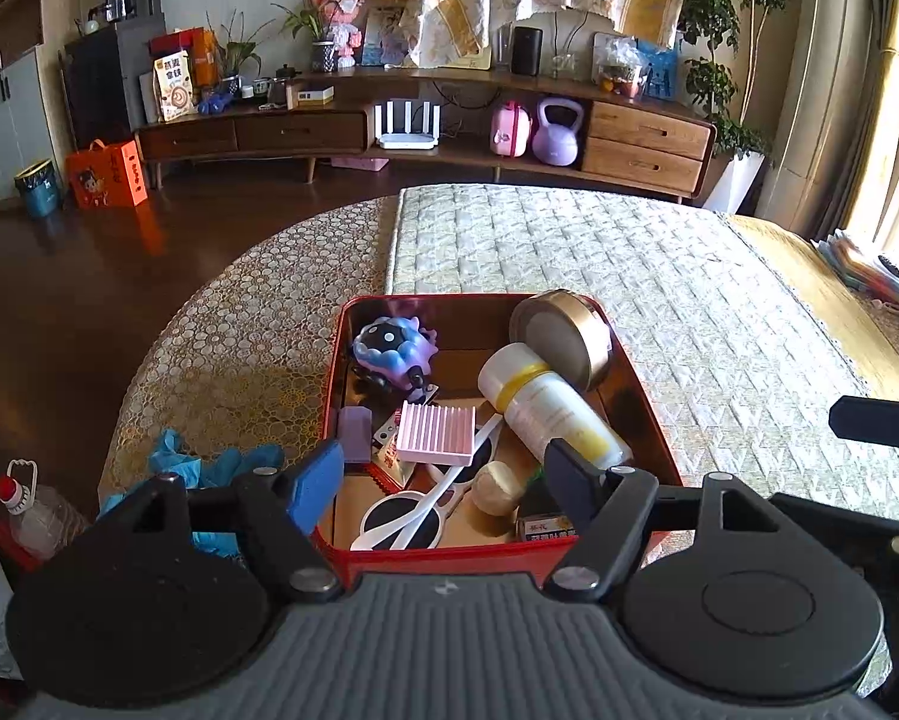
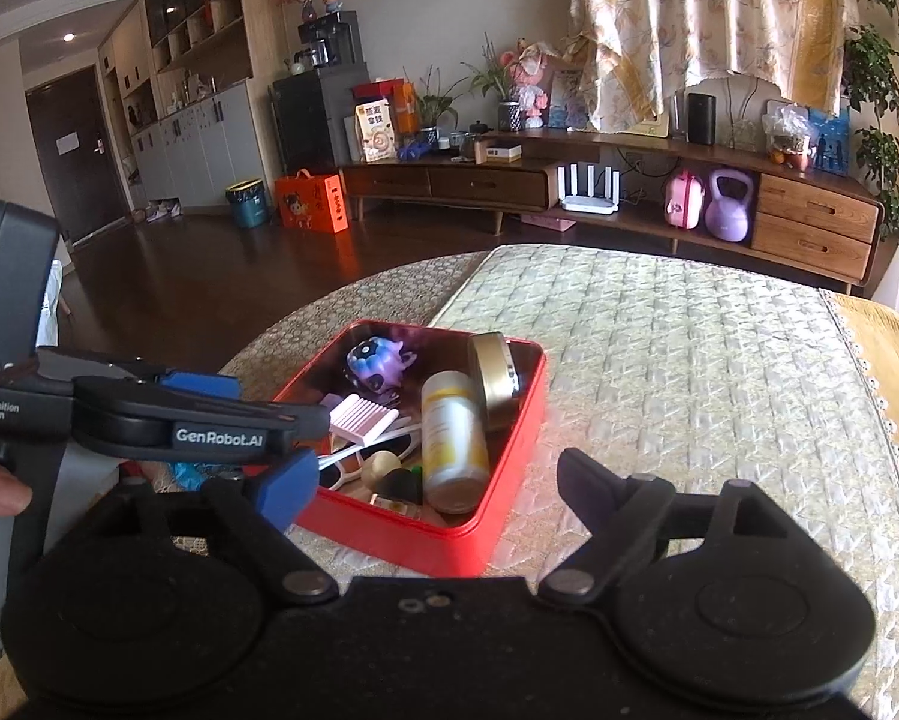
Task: Organize rigid objects
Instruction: 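Withdraw both open tools from the red tin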
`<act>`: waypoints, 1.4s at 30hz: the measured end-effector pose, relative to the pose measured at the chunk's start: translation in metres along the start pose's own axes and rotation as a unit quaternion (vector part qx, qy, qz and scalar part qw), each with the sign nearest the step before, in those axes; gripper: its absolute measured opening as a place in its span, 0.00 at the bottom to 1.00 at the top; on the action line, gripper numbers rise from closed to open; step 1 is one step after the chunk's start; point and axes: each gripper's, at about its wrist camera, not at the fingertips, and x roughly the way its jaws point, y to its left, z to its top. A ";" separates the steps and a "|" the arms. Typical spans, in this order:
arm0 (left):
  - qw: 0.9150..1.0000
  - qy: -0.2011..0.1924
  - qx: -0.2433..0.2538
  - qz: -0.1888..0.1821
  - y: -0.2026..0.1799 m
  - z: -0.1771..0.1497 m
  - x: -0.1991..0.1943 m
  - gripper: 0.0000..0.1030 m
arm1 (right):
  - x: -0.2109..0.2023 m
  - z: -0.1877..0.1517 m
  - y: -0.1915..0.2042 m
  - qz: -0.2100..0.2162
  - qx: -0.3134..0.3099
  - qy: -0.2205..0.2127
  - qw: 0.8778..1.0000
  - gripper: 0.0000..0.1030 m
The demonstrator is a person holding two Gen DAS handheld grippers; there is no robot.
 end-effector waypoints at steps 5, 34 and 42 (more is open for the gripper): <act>1.000 -0.022 -0.002 -0.007 -0.002 -0.008 -0.020 0.72 | -0.009 -0.005 -0.002 0.001 0.011 -0.016 1.000 0.95; 0.996 -0.077 -0.041 0.000 -0.018 -0.056 -0.093 0.99 | -0.057 -0.029 -0.007 -0.015 0.034 -0.080 0.996 1.00; 0.996 -0.085 -0.031 0.001 -0.026 -0.059 -0.100 0.99 | -0.059 -0.036 -0.010 -0.013 0.040 -0.078 0.996 1.00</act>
